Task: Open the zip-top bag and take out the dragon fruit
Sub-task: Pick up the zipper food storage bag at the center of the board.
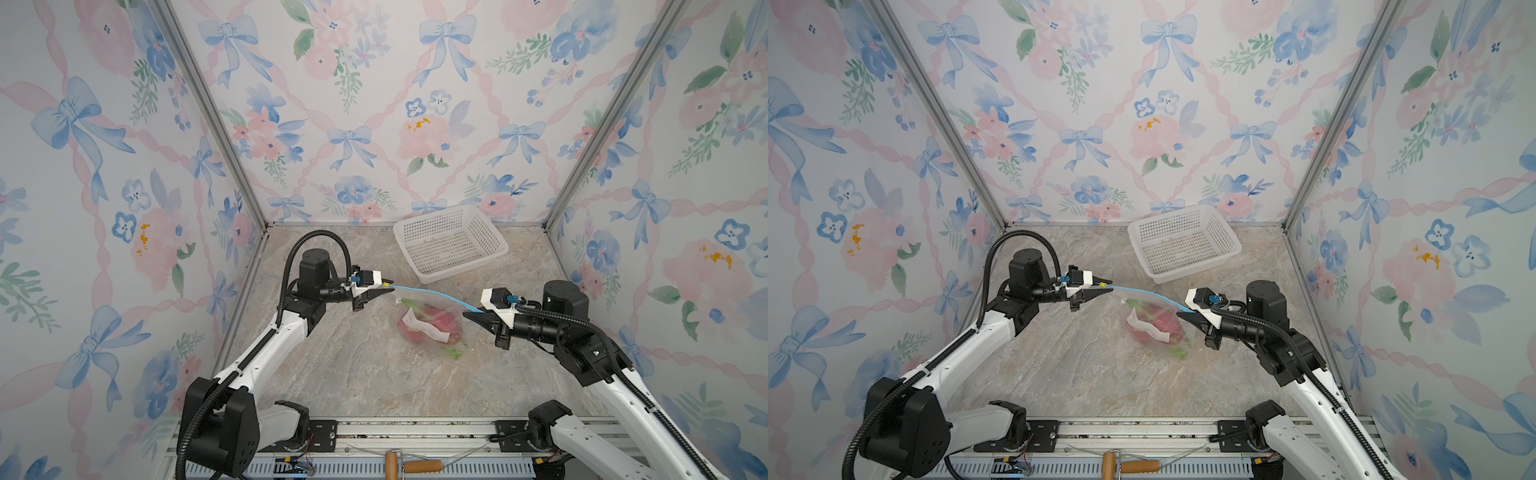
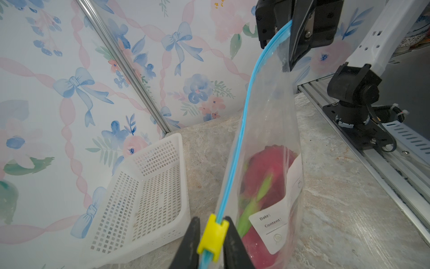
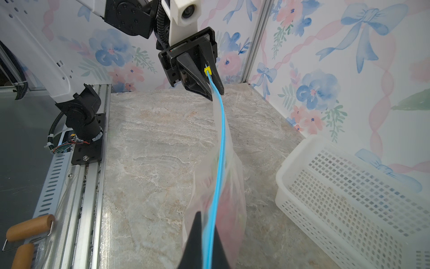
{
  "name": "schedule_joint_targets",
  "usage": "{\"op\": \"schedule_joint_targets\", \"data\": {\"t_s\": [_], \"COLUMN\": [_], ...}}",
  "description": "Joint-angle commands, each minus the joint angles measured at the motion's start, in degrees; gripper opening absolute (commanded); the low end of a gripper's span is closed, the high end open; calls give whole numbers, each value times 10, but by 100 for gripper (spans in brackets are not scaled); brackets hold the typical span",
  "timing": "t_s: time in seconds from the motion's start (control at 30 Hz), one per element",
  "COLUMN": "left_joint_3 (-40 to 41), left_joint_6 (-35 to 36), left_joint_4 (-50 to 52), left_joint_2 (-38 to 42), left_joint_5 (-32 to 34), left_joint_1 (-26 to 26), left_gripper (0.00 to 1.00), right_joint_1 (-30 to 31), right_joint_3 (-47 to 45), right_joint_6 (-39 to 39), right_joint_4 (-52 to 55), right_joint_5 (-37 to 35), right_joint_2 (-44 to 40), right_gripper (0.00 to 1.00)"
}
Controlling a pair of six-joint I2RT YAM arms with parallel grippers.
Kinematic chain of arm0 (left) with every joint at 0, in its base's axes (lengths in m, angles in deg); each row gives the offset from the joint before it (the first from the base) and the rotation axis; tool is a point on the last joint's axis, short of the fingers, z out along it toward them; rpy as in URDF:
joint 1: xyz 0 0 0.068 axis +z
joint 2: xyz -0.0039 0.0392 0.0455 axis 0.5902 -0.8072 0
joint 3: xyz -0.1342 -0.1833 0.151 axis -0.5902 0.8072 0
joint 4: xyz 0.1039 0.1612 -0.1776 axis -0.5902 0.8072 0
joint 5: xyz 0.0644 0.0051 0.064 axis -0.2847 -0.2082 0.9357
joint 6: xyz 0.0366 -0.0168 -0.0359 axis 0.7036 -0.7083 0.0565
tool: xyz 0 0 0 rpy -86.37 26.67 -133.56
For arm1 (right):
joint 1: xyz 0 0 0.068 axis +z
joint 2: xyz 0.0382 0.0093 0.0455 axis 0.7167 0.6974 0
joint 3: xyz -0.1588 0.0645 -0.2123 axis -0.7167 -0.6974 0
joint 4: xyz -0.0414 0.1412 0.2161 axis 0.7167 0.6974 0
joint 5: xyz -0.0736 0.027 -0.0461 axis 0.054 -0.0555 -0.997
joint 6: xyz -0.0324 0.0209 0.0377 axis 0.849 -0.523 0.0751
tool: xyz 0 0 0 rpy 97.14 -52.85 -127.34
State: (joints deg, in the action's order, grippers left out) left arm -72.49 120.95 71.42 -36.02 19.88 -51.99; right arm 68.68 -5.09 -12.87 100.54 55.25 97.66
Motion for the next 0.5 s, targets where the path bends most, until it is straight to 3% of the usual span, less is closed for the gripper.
{"op": "schedule_joint_targets", "data": {"t_s": [0.0, 0.13, 0.17, 0.23, 0.27, 0.37, 0.47], "left_joint_3": [-1, -18, -22, -24, -25, -35, -67], "left_joint_6": [9, 14, 19, 23, 25, 14, -19], "left_joint_4": [12, 40, 50, 61, 65, 88, 135], "left_joint_2": [11, 4, 4, 8, 13, 35, 56], "left_joint_5": [-26, -49, -49, -45, -42, -20, 31], "left_joint_1": [-3, -3, -4, -5, -6, -15, -31], "left_gripper": [9, 0, 0, 0, 0, 0, 0], "right_joint_1": [-5, -9, -11, -15, -16, -15, -4], "right_joint_3": [-6, -10, -9, -3, 3, 31, 76], "right_joint_6": [-12, -19, -22, -30, -33, -29, -6], "right_joint_4": [-15, -18, -18, -14, -7, 26, 71], "right_joint_5": [-2, -19, -24, -42, -63, -121, -134], "right_joint_2": [-8, -12, -13, -17, -22, -48, -61], "right_gripper": [0, 1, 12, 48, 55, 60, 58]}}
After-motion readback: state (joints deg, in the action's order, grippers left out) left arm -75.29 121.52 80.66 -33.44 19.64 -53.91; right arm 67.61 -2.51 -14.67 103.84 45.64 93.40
